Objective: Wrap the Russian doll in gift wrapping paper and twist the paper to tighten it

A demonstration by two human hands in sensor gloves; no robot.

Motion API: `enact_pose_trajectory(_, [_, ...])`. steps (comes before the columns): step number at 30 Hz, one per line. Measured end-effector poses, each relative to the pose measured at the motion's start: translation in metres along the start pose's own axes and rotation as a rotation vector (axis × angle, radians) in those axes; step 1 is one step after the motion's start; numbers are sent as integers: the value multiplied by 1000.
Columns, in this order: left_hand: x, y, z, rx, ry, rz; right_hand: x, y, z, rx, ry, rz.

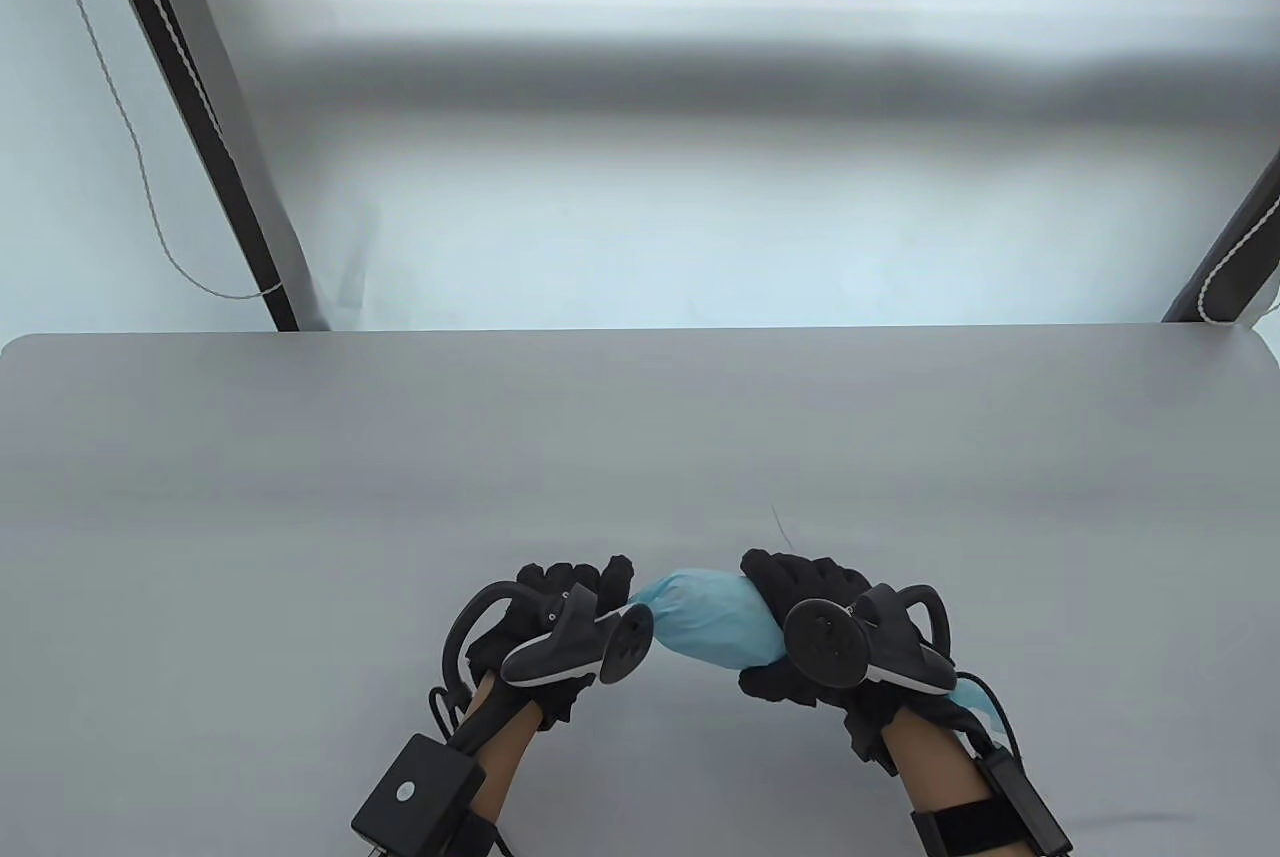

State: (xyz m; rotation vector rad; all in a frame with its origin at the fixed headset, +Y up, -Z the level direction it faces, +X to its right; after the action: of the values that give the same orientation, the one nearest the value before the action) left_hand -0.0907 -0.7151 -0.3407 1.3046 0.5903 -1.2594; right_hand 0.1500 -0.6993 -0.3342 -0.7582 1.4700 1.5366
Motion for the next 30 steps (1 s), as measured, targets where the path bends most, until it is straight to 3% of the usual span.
enact_pose_trajectory(2, [-9, -10, -2, -10, -26, -58, 1, -4, -1, -4, -4, -6])
enact_pose_trajectory(7, [-22, -31, -8, -119, 31, -101, 5, -14, 0, -3, -6, -36])
enact_pose_trajectory(13, [-27, -42, -10, -161, 58, -101, 42, -14, -2, -12, 5, -24])
enact_pose_trajectory(20, [-34, -48, -17, -200, 105, -103, 85, -11, -37, -17, 42, -32])
enact_pose_trajectory(30, [-19, -45, -2, -174, -9, -94, 107, -11, -71, 4, 113, 0])
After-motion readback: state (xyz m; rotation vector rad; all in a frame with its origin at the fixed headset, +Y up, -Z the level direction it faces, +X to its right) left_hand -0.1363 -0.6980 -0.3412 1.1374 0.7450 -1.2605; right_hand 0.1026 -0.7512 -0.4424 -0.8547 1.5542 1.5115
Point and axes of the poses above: the tracker on the back of each hand, its own y axis roughly to the thumb side, its own x axis roughly from the wrist to the fingertips, z = x × y, the point moved 1 cm from there along x, roughly from the wrist to the fingertips, and after that the axes turned 6 degrees about -y, right-handed, at the moved point
